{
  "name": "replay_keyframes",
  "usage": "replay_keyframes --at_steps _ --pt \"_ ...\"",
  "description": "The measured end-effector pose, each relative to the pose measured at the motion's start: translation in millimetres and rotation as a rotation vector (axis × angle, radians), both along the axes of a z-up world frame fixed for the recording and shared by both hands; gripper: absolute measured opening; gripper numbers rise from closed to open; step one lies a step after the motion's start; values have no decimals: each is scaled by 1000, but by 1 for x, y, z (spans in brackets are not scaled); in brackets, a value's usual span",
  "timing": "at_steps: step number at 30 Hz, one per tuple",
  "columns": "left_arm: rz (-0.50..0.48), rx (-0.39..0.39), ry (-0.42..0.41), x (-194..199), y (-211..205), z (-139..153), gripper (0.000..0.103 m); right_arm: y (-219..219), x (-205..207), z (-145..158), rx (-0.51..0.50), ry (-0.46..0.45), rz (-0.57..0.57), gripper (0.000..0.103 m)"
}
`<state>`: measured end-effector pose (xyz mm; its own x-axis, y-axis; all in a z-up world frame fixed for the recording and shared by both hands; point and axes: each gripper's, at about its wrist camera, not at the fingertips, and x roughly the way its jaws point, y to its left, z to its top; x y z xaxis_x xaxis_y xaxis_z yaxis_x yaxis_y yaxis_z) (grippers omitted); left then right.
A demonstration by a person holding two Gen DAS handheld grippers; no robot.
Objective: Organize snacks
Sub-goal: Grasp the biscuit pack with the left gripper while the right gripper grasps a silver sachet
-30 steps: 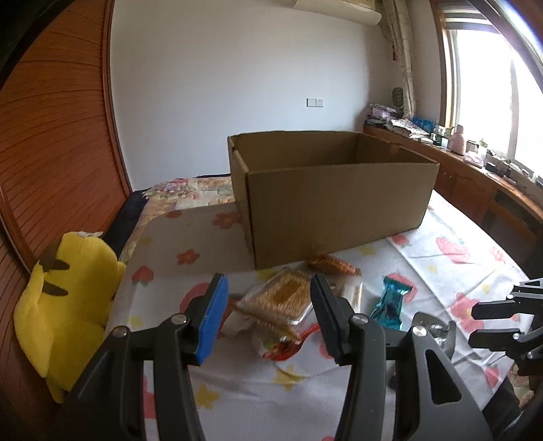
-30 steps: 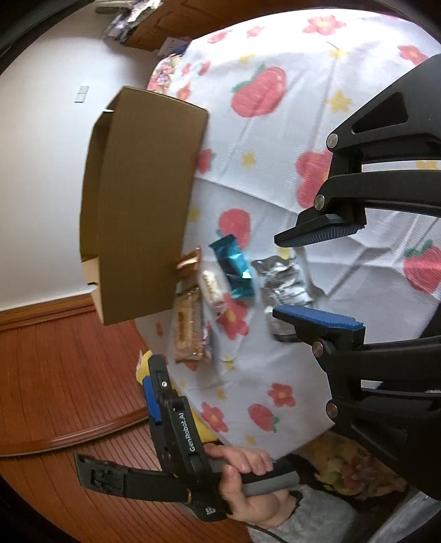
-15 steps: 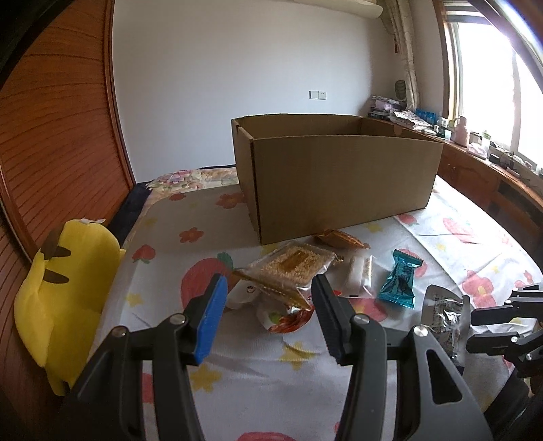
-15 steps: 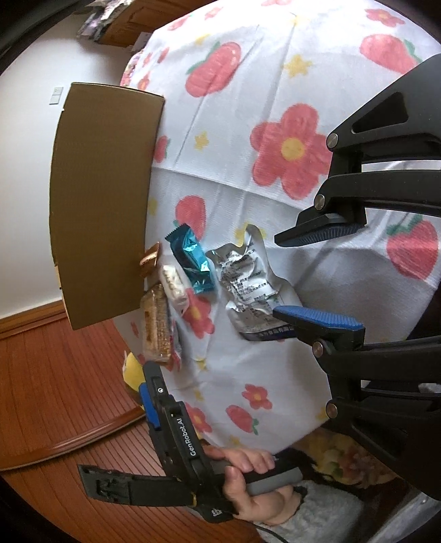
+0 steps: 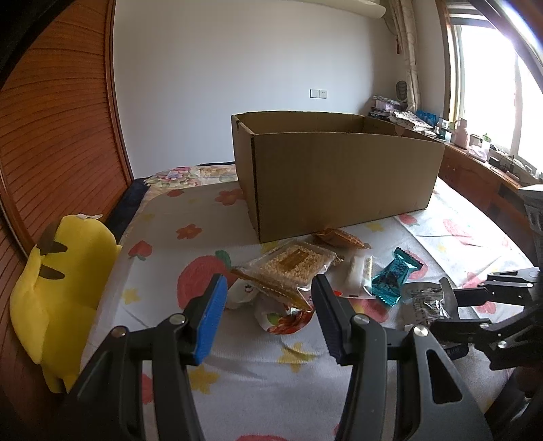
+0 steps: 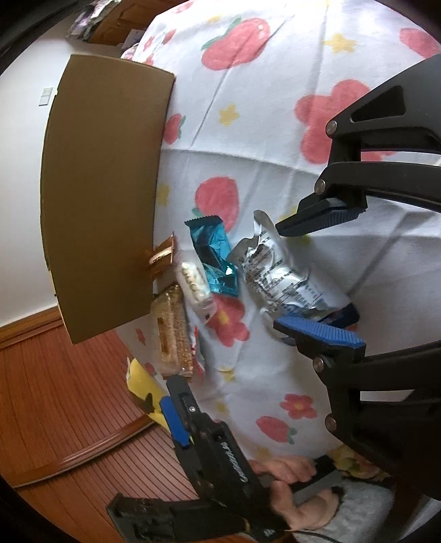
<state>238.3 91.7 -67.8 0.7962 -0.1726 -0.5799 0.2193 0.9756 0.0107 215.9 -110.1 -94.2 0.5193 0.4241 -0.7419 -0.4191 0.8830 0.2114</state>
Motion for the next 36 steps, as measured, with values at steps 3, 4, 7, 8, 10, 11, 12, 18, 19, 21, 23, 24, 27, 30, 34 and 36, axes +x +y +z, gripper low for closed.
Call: replay_keyframes --at_steps 3,4,7,8,10,11,12,18,19,21,23,24,27,30,34,36 --pt "-2 -7 -1 1 0 2 52 3 7 1 6 7 -4 54" --pt "-3 -10 -2 1 -1 2 52 4 8 2 2 7 -7 54" --pt "-5 -16 -5 1 -1 4 52 12 12 3 -42 -10 -17 54" --pt "-5 -15 -6 2 -1 5 52 15 14 3 -54 -14 -21 54" --pt "-7 -15 -7 2 -2 6 52 17 17 0 -67 -13 -27 55" --pt "-9 -13 -6 3 -2 6 52 19 17 0 -75 -18 -26 55" --pt "-9 -11 -6 4 -3 6 52 20 19 -1 -82 -25 -25 55" --pt "-15 6 6 14 -4 5 53 20 21 -2 -102 -37 -32 55" --pt "-19 9 11 17 -4 4 53 19 22 -2 -100 -36 -32 55" --pt "-39 13 25 23 -6 4 53 19 22 -3 -98 -38 -31 55" --pt "-56 25 35 27 -8 3 54 18 22 -3 -104 -41 -33 55" --pt "-65 31 39 29 -9 3 54 19 22 -3 -106 -42 -33 55" --pt "-104 54 58 35 -13 2 55 19 21 -2 -117 -45 -35 51" --pt "-142 71 79 39 -18 0 56 20 22 -2 -118 -45 -28 45" --pt "-185 103 108 47 -23 -1 59 14 20 -1 -115 -46 -6 41" --pt "-203 119 123 51 -26 0 60 11 19 -1 -117 -43 -2 41"
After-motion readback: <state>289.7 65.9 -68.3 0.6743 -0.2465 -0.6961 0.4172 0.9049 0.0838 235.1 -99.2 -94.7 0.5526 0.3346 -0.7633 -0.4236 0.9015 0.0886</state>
